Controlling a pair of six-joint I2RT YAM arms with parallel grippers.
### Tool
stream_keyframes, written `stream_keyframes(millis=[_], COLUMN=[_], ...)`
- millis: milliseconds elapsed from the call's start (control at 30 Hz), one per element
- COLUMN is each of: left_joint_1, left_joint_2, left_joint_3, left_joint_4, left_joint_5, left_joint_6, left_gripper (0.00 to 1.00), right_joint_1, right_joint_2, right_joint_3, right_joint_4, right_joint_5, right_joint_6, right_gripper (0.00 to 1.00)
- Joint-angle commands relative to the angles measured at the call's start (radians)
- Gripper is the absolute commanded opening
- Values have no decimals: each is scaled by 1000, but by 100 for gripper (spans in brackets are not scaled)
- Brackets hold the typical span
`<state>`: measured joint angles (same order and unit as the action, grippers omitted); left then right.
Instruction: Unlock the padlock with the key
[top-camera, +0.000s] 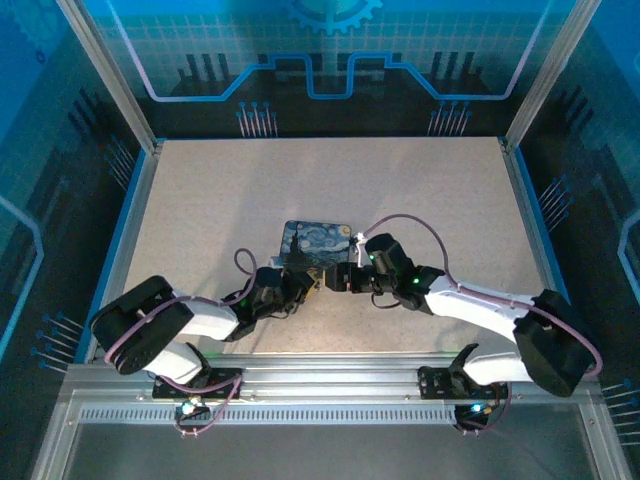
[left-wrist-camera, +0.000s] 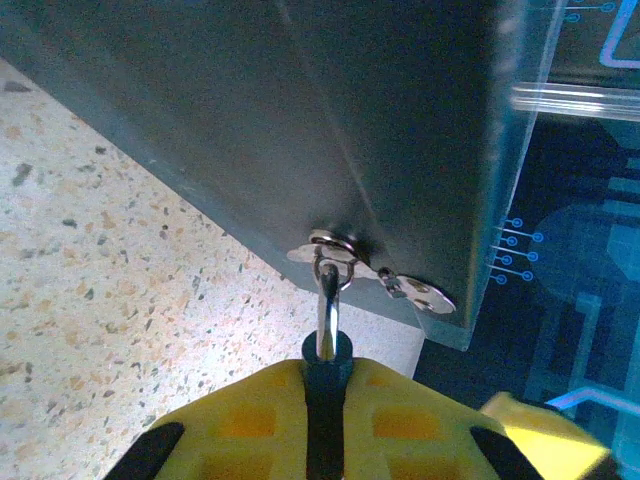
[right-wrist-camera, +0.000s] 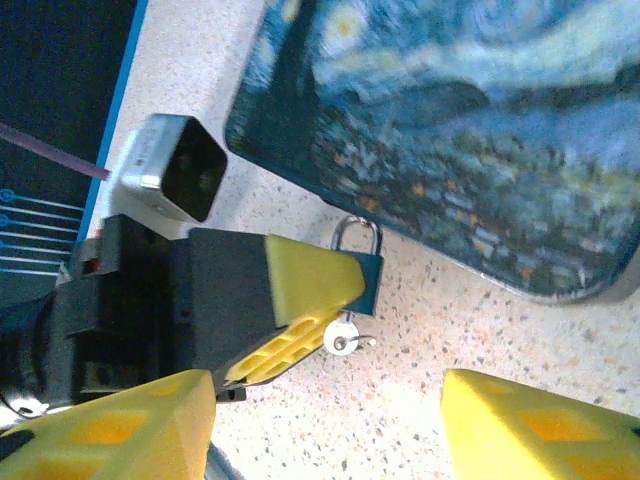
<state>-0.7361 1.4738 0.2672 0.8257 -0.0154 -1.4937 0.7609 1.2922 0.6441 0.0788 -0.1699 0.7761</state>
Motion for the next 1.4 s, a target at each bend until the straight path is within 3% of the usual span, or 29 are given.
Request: stream_keyframes(millis=[0,433,667,900,1367], left_joint_1=[-5,-5,-6,-5,-4], left_joint_2=[-54,-210,-227,-216,-185], left_joint_3=[31,68,107,110,129], left_joint_4=[-94,-323,-396,-389,-376], left_joint_5=[-9,-17,-10,-6,22], left_joint_6=[19,8,-5,-25,-54], left_gripper=[10,9,8,7,6], right_joint_1=[1,-32,-5,82,371], right_joint_2=[-66,-282,-405,-427,-200], right_joint_3=[48,3,-103,-125,-168], right_joint_4=[-173,-223,-95,-98,95], right_joint_5=[70,166,174,233,509], right_joint_6=[-197,-447,-697,-928,-1172], right_gripper=[67,100,100,100,100])
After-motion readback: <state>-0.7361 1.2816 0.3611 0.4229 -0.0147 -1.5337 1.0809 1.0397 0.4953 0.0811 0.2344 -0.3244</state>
